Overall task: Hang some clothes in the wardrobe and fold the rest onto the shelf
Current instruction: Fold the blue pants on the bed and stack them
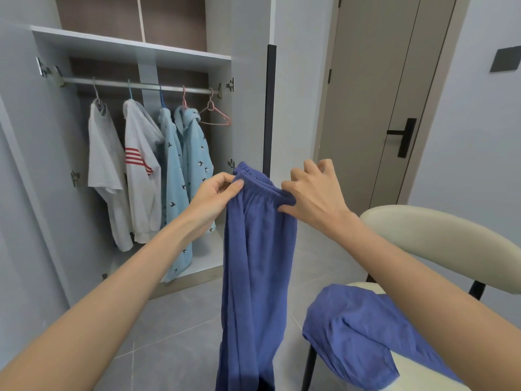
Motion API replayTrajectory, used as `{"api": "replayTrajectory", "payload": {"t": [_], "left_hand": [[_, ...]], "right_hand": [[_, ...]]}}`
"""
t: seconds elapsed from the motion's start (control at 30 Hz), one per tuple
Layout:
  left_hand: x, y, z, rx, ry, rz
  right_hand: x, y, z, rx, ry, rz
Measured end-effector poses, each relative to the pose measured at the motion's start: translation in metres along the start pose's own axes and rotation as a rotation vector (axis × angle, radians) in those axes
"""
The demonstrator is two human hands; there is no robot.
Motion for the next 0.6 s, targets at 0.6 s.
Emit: {"api": "replayTrajectory", "payload": {"t": [0.6], "left_hand": [[-0.039,-0.007,-0.001,-0.028,-0.138,-0.119]], "right_hand": [[0.005,-0.008,0.031,-0.013,-0.649,0.384]]}}
Point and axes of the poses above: each hand's wrist, its own y-axis away from the middle knuckle, its own x-axis out of the palm, z = x × y, the point moved 10 cm from there along -y, towards the middle knuckle, and after that the axes turned 8 degrees about x, right-handed, at the moved point
